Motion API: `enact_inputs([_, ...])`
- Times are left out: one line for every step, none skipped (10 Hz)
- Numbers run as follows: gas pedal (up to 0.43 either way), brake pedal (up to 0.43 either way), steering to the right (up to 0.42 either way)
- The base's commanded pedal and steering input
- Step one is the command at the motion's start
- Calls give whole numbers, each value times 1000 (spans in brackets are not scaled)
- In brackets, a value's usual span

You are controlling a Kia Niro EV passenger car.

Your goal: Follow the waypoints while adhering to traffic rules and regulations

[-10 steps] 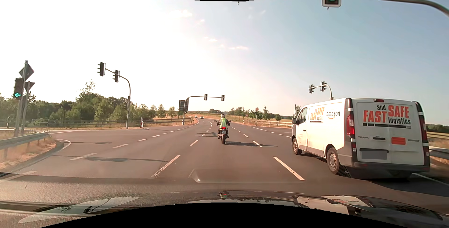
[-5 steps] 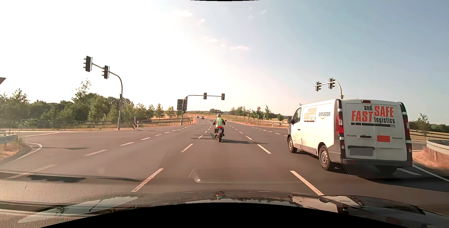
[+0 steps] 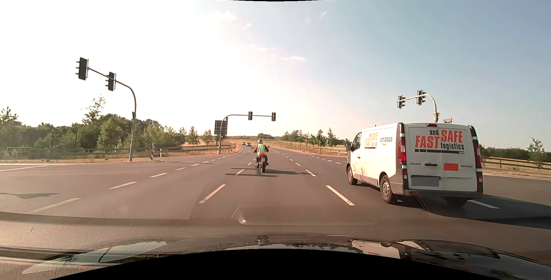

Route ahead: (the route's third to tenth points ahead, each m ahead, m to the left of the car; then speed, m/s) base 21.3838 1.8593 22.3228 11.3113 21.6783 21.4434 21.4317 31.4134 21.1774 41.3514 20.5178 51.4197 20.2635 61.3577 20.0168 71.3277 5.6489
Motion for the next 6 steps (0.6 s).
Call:
enact_inputs([260, 0, -3])
enact_inputs([248, 0, -3])
enact_inputs([248, 0, -3])
enact_inputs([248, 0, -3])
enact_inputs([248, 0, -3])
enact_inputs([248, 0, -3])
